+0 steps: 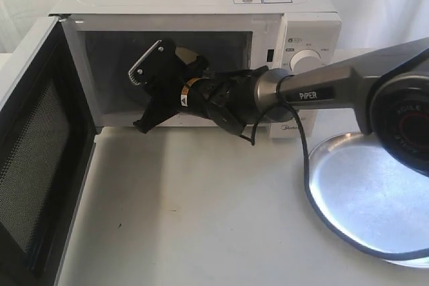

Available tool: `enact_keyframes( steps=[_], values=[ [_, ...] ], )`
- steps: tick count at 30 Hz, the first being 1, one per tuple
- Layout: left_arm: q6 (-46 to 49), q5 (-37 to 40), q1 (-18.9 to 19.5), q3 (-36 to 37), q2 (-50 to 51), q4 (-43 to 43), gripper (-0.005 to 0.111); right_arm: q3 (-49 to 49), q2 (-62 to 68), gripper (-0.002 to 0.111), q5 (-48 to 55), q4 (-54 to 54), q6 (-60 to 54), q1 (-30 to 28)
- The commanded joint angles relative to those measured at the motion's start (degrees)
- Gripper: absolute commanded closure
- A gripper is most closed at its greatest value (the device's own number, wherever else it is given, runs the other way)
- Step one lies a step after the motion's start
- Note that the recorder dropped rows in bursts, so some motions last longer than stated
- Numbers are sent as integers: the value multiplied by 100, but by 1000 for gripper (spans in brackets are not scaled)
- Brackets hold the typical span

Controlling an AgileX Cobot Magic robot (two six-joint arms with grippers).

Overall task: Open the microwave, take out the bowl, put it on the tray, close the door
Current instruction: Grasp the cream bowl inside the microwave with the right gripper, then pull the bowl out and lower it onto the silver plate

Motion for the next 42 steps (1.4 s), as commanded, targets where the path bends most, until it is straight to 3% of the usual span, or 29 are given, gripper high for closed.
enact_keyframes(
  steps=[1, 6, 14, 18, 22, 33, 42],
  values=[
    [-25, 7, -3, -14, -12, -43, 107, -108, -10, 108, 695, 75, -27, 22],
    [-25, 7, -3, -14, -12, -43, 107, -108, -200, 108, 1276, -136, -27, 218],
    [-25, 7, -3, -14, -12, -43, 107, 242, -1494, 108, 4589, -535, -740, 1326],
    [-25, 7, -3, -14, -12, -43, 107, 528, -1878, 108, 6225, -535, -663, 1437],
    [-25, 7, -3, -14, -12, -43, 107, 1102, -2170, 108, 7220, -954, 63, 1437],
    [-25, 7, -3, -14, -12, -43, 107, 2636, -2566, 108, 8144, -2729, 2328, 1375],
    [-25, 7, -3, -14, -12, -43, 107, 3098, -2566, 108, 6997, -3475, 3126, 980]
  ],
)
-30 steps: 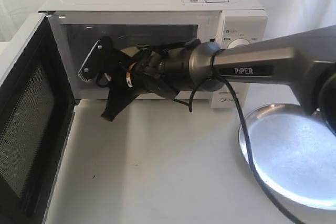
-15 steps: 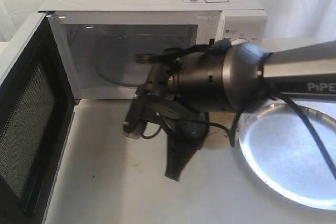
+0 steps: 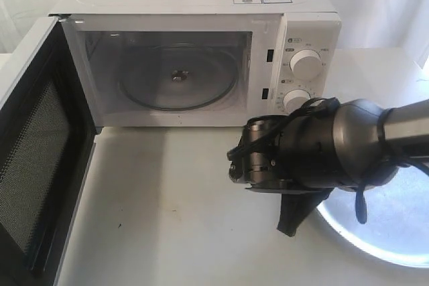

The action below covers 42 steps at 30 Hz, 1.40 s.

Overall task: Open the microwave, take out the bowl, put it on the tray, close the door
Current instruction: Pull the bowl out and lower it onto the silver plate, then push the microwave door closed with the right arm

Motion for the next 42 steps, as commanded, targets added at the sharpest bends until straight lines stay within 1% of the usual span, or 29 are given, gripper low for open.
enact_keyframes(
  steps=[1, 3, 6, 9, 11, 12, 13, 14, 15, 18, 20, 21, 22, 23, 24, 25, 26, 27, 28, 30, 33, 36, 39, 42],
  values=[
    [-25, 7, -3, -14, -12, -43, 107, 120, -74, 107, -634, -270, 212, -146],
    [-25, 7, -3, -14, -12, -43, 107, 128, -74, 101, -740, -327, 212, -146],
    [-25, 7, -3, -14, -12, -43, 107, 128, -74, 85, -664, -564, 212, -146],
    [-25, 7, -3, -14, -12, -43, 107, 128, -74, 69, -324, -839, 212, -158],
    [-25, 7, -3, -14, -12, -43, 107, 128, -74, 63, 44, -1061, 266, -158],
    [-25, 7, -3, -14, -12, -43, 107, 117, -74, 65, 456, -1238, 430, -158],
    [-25, 7, -3, -14, -12, -43, 107, 117, -103, 67, 549, -1281, 528, -158],
    [-25, 7, -3, -14, -12, -43, 107, 117, -221, 77, 593, -1264, 698, -88],
    [-25, 7, -3, -14, -12, -43, 107, 117, -295, 83, 527, -1254, 723, -33],
    [-25, 7, -3, -14, -12, -43, 107, 117, -698, 98, -34, -1266, 723, 296],
    [-25, 7, -3, -14, -12, -43, 107, 110, -1079, 107, -893, -1279, 723, 577],
    [-25, 7, -3, -14, -12, -43, 107, 65, -1462, 108, -2137, -1279, 733, 811],
    [-25, 7, -3, -14, -12, -43, 107, 33, -1656, 108, -3078, -1279, 733, 907],
    [-25, 7, -3, -14, -12, -43, 107, -99, -1886, 108, -5128, -1430, 733, 980],
    [-25, 7, -3, -14, -12, -43, 107, -253, -1897, 108, -6122, -1583, 703, 993],
    [-25, 7, -3, -14, -12, -43, 107, -764, -1746, 108, -6951, -1636, 606, 1063],
    [-25, 7, -3, -14, -12, -43, 107, -1112, -1581, 108, -6821, -1624, 575, 1169],
    [-25, 7, -3, -14, -12, -43, 107, -1680, -1198, 108, -6509, -1635, 290, 1385],
    [-25, 7, -3, -14, -12, -43, 107, -1959, -1012, 108, -6479, -1635, 50, 1474],
    [-25, 7, -3, -14, -12, -43, 107, -2904, -335, 108, -6680, -1635, -615, 1789],
    [-25, 7, -3, -14, -12, -43, 107, -3936, 505, 108, -6555, -1538, -744, 1955],
    [-25, 7, -3, -14, -12, -43, 107, -5001, 1409, 108, -5955, -1564, -866, 1952],
    [-25, 7, -3, -14, -12, -43, 107, -5444, 1834, 108, -5445, -2022, -855, 1952],
    [-25, 7, -3, -14, -12, -43, 107, -5565, 2067, 108, -4549, -3133, -855, 1952]
  ],
)
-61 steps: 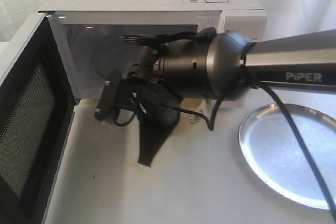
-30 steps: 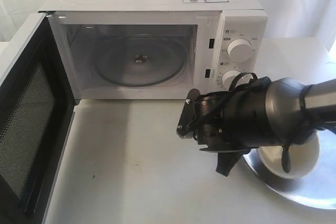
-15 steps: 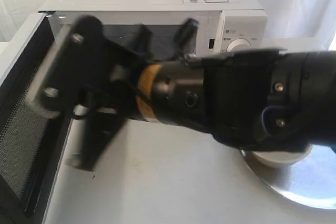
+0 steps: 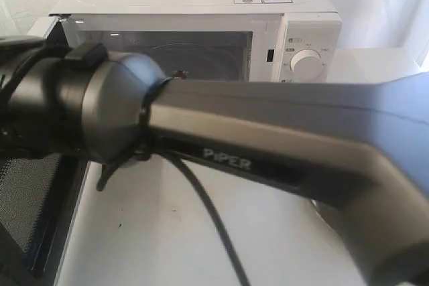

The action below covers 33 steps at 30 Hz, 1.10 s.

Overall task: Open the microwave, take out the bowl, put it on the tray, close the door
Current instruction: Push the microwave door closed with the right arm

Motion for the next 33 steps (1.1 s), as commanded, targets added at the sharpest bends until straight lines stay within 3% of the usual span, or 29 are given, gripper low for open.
enact_keyframes(
  steps=[1, 5, 8, 11, 16, 27, 33],
  values=[
    [-25, 7, -3, -14, -12, -43, 107, -174, 281, 108, 1490, -1482, -37, 8],
    [-25, 7, -3, -14, -12, -43, 107, -173, 308, 108, 4330, -2682, -458, 6],
    [-25, 7, -3, -14, -12, -43, 107, -197, 281, 108, 5803, -2810, -1101, -217],
    [-25, 7, -3, -14, -12, -43, 107, -197, 213, 108, 6639, -2616, -1678, -535],
    [-25, 7, -3, -14, -12, -43, 107, -197, 149, 108, 6721, -1521, -1692, -1064],
    [-25, 7, -3, -14, -12, -43, 107, -28, 138, 108, 6721, -743, -1106, -1811],
    [-25, 7, -3, -14, -12, -43, 107, 17, -363, 108, 5772, 1062, -1085, -1872]
  ],
)
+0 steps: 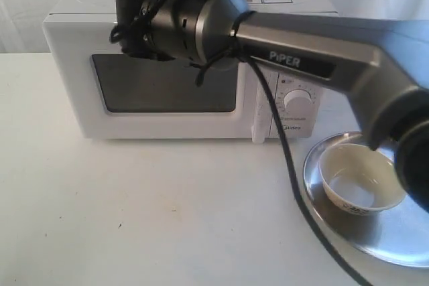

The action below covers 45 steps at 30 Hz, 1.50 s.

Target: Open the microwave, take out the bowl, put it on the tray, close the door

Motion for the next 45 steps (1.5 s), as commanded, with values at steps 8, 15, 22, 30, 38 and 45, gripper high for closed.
enact_keyframes(
  steps=[8, 15, 22, 30, 38, 45],
  values=[
    [-25, 7, -3, -14, -12, -43, 107, 1377, -1970, 108, -734, 1959, 65, -208],
    [-25, 7, -3, -14, -12, -43, 107, 3357, -3615, 108, -980, 2443, 249, -208],
    [-25, 7, -3, -14, -12, -43, 107, 5845, -5207, 108, -2308, 2419, 1581, -208],
    [-25, 7, -3, -14, -12, -43, 107, 8086, -6139, 108, -3890, 1727, 4167, -208],
    [-25, 7, -3, -14, -12, -43, 107, 8474, -6178, 108, -4022, 2033, 4215, -208],
    [-25, 7, -3, -14, -12, -43, 107, 8474, -6178, 108, -4068, 2008, 4215, -208]
  ],
)
